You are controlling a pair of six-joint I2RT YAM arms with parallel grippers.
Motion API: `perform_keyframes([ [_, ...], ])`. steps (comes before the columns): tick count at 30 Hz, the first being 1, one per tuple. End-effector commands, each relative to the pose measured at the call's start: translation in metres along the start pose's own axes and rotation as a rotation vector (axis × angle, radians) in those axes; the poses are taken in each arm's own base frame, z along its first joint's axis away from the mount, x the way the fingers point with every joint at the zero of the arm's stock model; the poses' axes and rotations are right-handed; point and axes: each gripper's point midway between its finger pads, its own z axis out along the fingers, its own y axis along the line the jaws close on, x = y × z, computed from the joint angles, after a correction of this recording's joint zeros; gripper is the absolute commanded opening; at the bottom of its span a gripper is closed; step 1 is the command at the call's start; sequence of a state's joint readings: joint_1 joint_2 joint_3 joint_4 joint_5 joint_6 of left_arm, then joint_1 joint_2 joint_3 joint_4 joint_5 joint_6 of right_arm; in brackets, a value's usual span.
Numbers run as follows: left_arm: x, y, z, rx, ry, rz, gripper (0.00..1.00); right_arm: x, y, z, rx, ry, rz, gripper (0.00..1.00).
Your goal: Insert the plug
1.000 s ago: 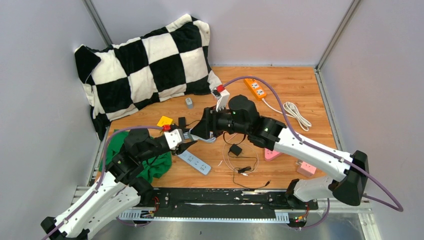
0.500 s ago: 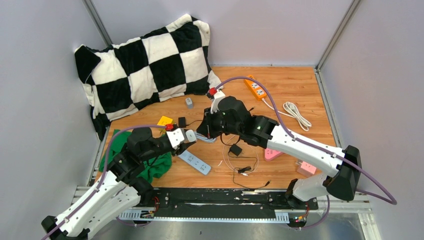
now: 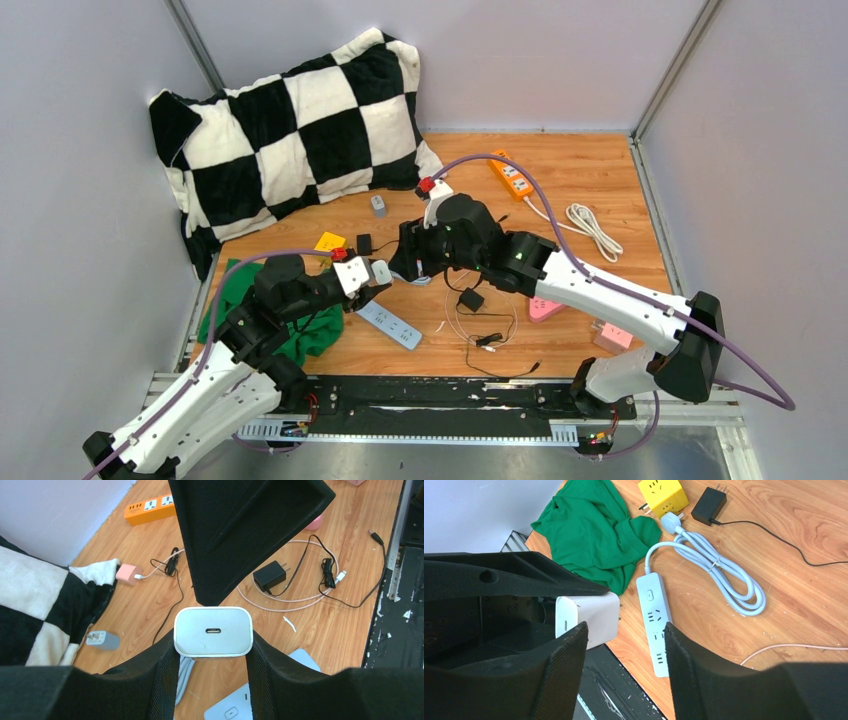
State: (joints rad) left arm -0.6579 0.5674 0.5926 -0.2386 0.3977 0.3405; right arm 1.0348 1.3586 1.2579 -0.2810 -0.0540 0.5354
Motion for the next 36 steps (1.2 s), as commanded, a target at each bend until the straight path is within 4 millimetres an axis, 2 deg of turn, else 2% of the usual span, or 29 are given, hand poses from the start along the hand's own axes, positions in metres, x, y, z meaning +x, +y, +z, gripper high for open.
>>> perform_keyframes([
  [1, -0.02, 0.003, 0.0, 0.0, -0.059, 0.029, 0.27, 0.002, 0.034, 0.001, -0.094, 0.011, -0.031, 0.65],
  [10, -0.017, 0.004, 0.001, -0.004, -0.051, 0.033, 0.27, -0.013, 0.04, -0.006, -0.094, -0.048, -0.035, 0.64],
  [16, -0.016, 0.005, 0.001, -0.007, -0.046, 0.033, 0.27, -0.006, 0.053, -0.002, -0.141, -0.025, -0.041, 0.65],
  [25, -0.017, 0.006, 0.001, -0.012, -0.048, 0.034, 0.27, -0.009, 0.055, -0.006, -0.147, -0.044, -0.041, 0.65],
  [32, -0.018, 0.005, 0.001, -0.006, -0.055, 0.034, 0.27, 0.006, 0.042, 0.012, -0.038, 0.008, -0.071, 0.64],
  [36, -0.019, 0.004, 0.001, -0.002, -0.061, 0.036, 0.27, 0.007, 0.037, 0.021, 0.033, 0.026, -0.113, 0.62],
])
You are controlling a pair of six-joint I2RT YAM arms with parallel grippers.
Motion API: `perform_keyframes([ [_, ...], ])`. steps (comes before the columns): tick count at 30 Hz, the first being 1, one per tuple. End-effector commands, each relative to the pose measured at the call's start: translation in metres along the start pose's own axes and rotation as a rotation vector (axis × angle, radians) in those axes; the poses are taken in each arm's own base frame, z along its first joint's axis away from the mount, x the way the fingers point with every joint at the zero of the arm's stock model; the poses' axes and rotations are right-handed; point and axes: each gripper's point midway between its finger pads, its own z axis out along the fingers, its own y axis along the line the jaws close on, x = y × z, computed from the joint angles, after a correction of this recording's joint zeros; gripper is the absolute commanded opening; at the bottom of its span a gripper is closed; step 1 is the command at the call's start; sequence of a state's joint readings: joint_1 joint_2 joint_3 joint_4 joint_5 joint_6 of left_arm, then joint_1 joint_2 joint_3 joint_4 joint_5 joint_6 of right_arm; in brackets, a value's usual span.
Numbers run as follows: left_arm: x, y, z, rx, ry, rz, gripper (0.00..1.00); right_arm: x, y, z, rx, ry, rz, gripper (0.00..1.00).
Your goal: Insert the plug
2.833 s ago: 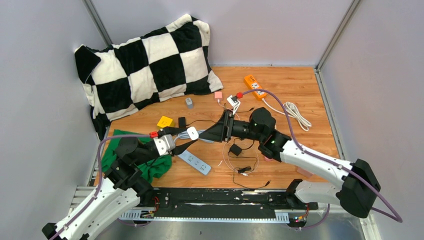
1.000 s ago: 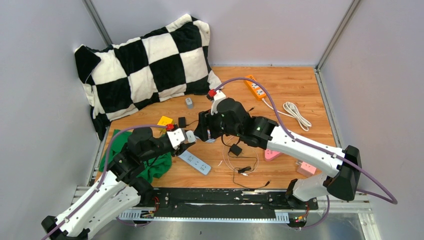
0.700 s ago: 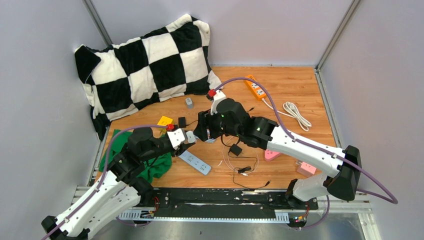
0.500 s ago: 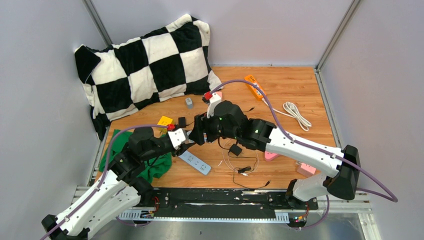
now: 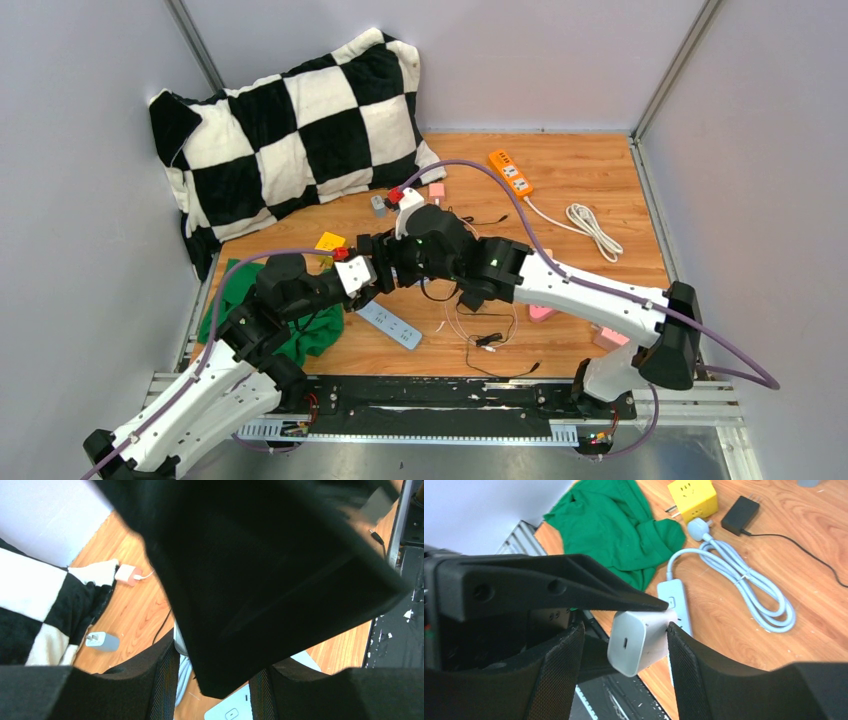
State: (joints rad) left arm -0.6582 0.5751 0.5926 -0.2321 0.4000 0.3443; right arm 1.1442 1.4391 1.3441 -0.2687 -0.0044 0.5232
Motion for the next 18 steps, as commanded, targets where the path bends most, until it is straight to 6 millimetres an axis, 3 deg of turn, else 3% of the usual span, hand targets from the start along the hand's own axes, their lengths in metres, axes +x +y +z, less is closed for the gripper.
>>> perform_keyframes([
  [1, -0.019, 0.004, 0.0, -0.005, -0.06, 0.032, 0.27, 0.003, -0.007, 0.007, 0.1, 0.029, -0.056, 0.6],
  [6, -0.018, 0.005, 0.0, -0.009, -0.055, 0.03, 0.27, 0.012, -0.025, 0.007, 0.202, 0.066, -0.078, 0.39],
  [13, -0.016, 0.005, 0.001, -0.009, -0.047, 0.021, 0.27, 0.014, -0.043, -0.004, 0.281, 0.056, -0.093, 0.01],
  [16, -0.017, 0.005, 0.001, -0.013, -0.047, 0.011, 0.3, 0.013, -0.042, -0.006, 0.27, 0.038, -0.086, 0.0],
  [18, -0.017, 0.005, 0.001, -0.012, -0.049, 0.004, 0.39, 0.012, -0.044, -0.008, 0.273, 0.017, -0.08, 0.0],
])
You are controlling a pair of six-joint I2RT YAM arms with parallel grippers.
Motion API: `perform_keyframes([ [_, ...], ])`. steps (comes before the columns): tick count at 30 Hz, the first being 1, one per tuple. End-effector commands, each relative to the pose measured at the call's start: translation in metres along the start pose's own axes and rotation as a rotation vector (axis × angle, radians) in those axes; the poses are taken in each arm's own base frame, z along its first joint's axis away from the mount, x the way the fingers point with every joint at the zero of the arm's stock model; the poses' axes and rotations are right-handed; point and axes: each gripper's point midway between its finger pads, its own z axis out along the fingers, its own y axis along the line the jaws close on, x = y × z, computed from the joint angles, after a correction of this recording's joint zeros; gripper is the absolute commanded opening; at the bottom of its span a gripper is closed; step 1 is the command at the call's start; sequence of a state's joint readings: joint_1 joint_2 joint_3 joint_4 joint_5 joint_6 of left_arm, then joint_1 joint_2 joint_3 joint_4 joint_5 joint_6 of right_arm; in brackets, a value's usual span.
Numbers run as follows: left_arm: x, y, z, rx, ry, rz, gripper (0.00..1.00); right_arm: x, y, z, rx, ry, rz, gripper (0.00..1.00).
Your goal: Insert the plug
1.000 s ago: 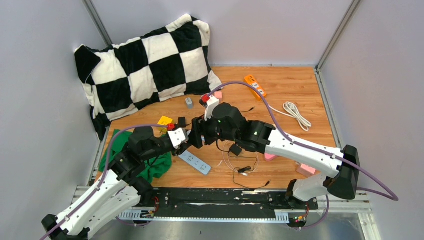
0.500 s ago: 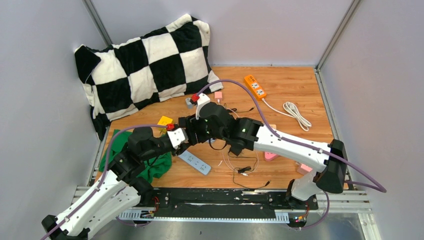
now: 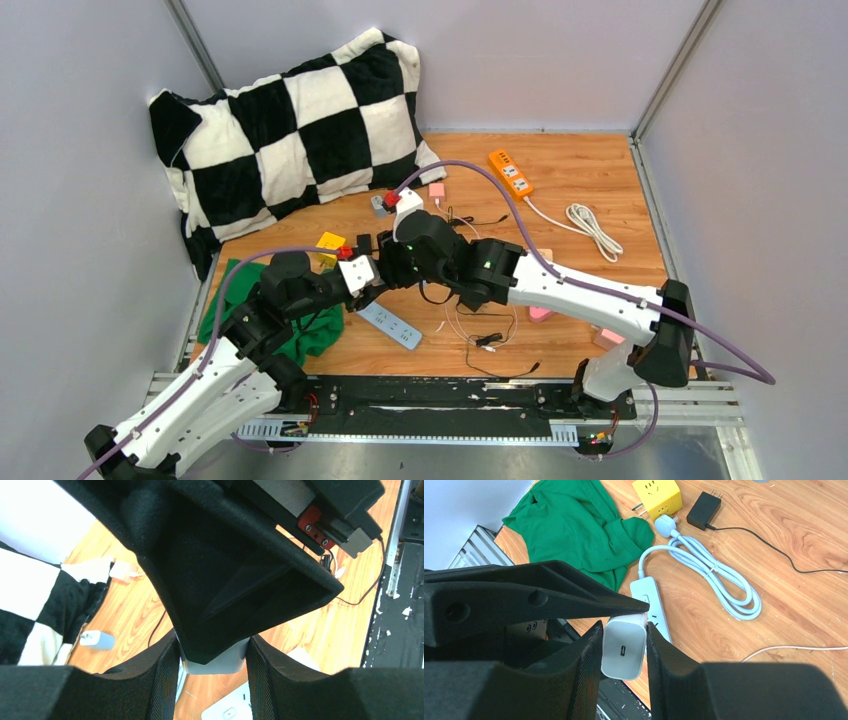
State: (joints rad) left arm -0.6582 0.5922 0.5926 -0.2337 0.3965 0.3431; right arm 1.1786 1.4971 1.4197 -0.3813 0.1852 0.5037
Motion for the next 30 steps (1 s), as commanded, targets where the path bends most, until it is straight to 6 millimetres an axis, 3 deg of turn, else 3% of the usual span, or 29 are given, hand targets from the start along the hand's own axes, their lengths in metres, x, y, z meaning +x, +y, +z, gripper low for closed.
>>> perform_keyframes([
  [1, -0.021, 0.004, -0.002, -0.013, -0.066, 0.009, 0.45, 0.01, -0.026, -0.011, 0.092, -0.001, -0.028, 0.0],
  [6, -0.025, 0.0, -0.002, 0.007, -0.074, -0.013, 0.76, 0.006, -0.049, -0.021, 0.152, -0.035, -0.018, 0.0],
  [8, -0.027, -0.001, -0.003, 0.016, -0.076, -0.024, 0.97, 0.008, -0.067, -0.029, 0.205, -0.05, -0.01, 0.0],
  [9, -0.029, -0.002, -0.003, 0.021, -0.077, -0.03, 0.99, 0.012, -0.077, -0.033, 0.233, -0.053, -0.006, 0.0],
  [14, -0.035, -0.004, -0.011, 0.019, -0.089, -0.051, 1.0, 0.052, -0.136, -0.055, 0.391, -0.001, 0.047, 0.0],
  [21, -0.025, -0.005, -0.021, -0.028, -0.095, -0.06, 1.0, 0.087, -0.213, -0.112, 0.629, 0.042, 0.131, 0.0],
  [25, -0.018, -0.002, -0.028, -0.073, -0.095, -0.061, 1.0, 0.107, -0.24, -0.133, 0.717, 0.073, 0.163, 0.0],
  [30, -0.013, -0.002, -0.031, -0.093, -0.095, -0.062, 1.0, 0.134, -0.259, -0.137, 0.774, 0.126, 0.222, 0.0],
])
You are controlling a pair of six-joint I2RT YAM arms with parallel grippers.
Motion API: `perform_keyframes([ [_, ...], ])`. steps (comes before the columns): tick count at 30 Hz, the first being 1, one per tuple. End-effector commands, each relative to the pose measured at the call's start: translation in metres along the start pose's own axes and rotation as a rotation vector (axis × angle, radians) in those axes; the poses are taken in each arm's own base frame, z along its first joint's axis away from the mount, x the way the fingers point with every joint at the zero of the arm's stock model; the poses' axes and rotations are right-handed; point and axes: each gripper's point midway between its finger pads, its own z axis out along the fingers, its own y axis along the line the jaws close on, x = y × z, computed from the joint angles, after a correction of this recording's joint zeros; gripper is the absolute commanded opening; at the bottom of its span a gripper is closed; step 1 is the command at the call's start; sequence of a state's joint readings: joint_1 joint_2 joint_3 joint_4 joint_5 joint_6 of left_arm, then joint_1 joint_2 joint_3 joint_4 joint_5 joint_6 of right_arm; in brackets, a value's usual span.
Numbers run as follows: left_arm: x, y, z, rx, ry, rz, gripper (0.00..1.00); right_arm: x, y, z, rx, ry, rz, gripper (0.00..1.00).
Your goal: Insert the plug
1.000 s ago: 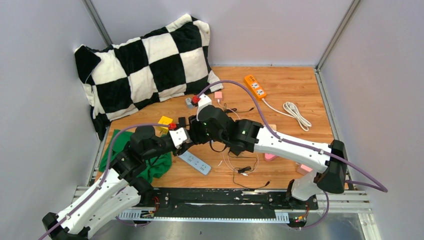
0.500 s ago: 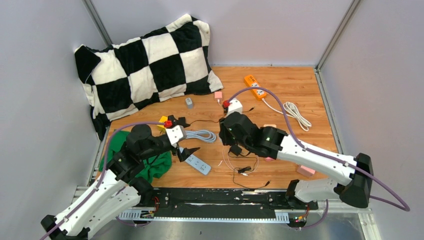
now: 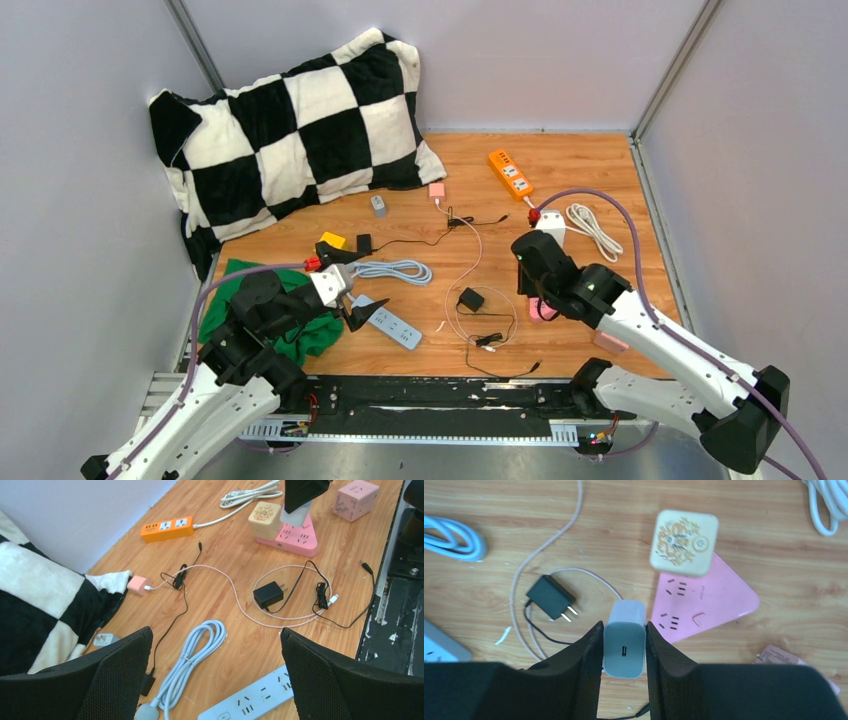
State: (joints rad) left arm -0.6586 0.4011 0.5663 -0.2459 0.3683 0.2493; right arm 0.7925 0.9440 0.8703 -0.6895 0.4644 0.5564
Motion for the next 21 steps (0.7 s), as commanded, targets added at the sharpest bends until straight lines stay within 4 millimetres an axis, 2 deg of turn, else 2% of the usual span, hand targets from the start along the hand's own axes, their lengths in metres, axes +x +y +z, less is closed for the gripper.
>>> perform_keyframes([
  [1, 0.012, 0.0, -0.004, -0.025, 0.031, -0.023, 1.0, 0.031, -0.028, 0.01, 0.112, 0.092, 0.02, 0.0],
  [7, 0.014, 0.002, -0.007, -0.037, 0.038, -0.009, 1.0, 0.048, -0.039, 0.018, 0.17, 0.145, 0.017, 0.0],
  [21, 0.014, 0.003, -0.009, -0.047, 0.031, -0.004, 1.0, 0.064, -0.062, 0.03, 0.226, 0.17, 0.02, 0.0],
])
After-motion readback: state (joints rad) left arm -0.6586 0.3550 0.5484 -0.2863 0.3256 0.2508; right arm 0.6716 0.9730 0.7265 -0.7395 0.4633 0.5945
